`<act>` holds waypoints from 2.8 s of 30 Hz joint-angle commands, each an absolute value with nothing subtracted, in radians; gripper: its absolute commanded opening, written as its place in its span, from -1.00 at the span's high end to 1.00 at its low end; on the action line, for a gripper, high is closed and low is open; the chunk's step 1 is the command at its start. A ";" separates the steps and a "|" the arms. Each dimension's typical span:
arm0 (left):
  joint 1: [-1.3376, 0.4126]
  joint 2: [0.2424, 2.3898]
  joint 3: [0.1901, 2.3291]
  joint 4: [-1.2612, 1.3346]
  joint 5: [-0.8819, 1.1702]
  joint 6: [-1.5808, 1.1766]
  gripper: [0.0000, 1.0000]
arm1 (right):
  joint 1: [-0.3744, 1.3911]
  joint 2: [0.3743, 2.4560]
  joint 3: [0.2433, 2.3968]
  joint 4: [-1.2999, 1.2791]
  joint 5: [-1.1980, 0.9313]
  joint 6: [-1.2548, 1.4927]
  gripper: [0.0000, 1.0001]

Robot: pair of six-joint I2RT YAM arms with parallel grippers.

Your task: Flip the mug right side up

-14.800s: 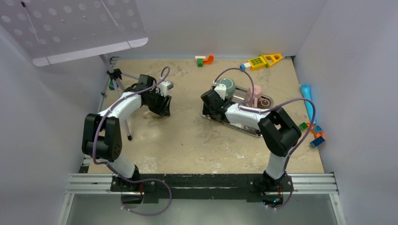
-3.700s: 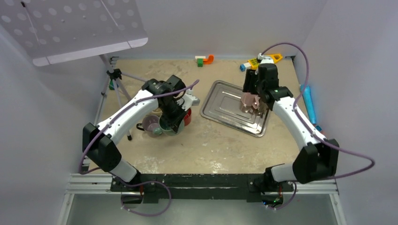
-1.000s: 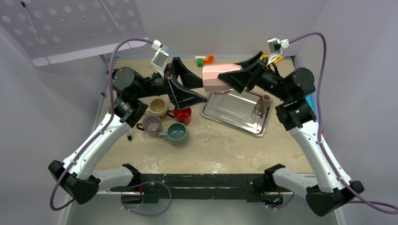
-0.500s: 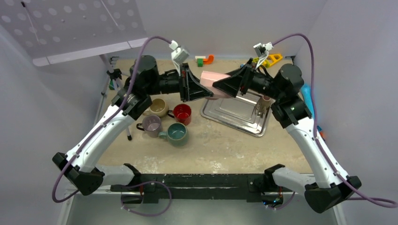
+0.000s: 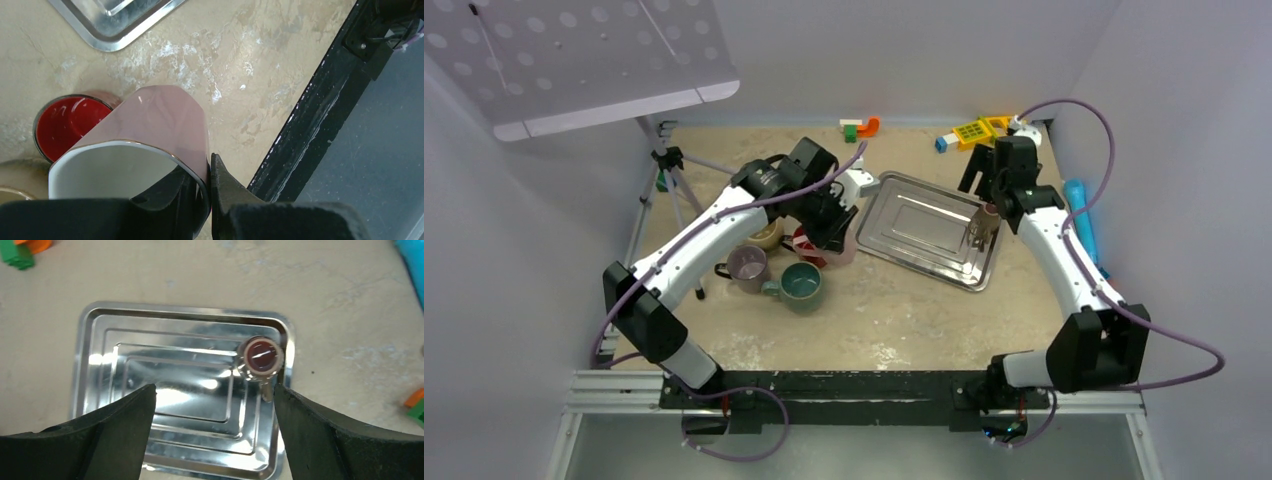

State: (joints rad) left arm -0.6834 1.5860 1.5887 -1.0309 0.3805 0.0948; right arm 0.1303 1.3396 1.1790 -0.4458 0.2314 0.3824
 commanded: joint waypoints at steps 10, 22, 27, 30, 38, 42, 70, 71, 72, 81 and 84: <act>-0.852 1.691 1.678 -1.053 0.224 0.311 1.00 | 0.007 1.717 1.364 -0.438 0.368 0.291 -0.81; -0.927 1.808 1.661 -1.128 0.315 0.299 1.00 | 0.003 1.862 1.368 -0.408 0.272 0.256 -0.65; -0.985 1.845 1.644 -1.181 0.244 0.356 1.00 | 0.003 1.860 1.327 -0.399 0.301 0.230 -0.68; -0.994 1.856 1.641 -1.207 0.242 0.373 1.00 | 0.003 1.877 1.314 -0.389 0.290 0.227 -0.61; -0.993 1.847 1.531 -0.986 0.085 0.319 1.00 | 0.003 1.855 1.302 -0.392 0.276 0.224 -0.34; -0.992 1.830 1.539 -0.955 0.143 0.290 0.90 | 0.002 1.859 1.299 -0.408 0.275 0.214 -0.42; -0.710 1.178 1.508 -0.353 0.874 -0.330 -0.81 | 0.137 0.995 1.244 0.098 -0.805 0.620 1.00; -0.709 1.162 1.433 -0.225 0.903 -0.413 -0.81 | 0.174 0.971 1.244 0.130 -0.812 0.638 1.00; -0.709 1.139 1.383 -0.105 0.919 -0.481 -0.82 | 0.210 0.955 1.253 0.144 -0.814 0.640 1.00; -0.709 1.078 1.259 0.318 0.863 -0.561 -0.82 | 0.366 0.906 1.203 0.292 -0.819 0.706 1.00; -0.720 1.094 1.278 0.368 0.903 -0.563 -0.76 | 0.428 0.920 1.183 0.334 -0.771 0.717 1.00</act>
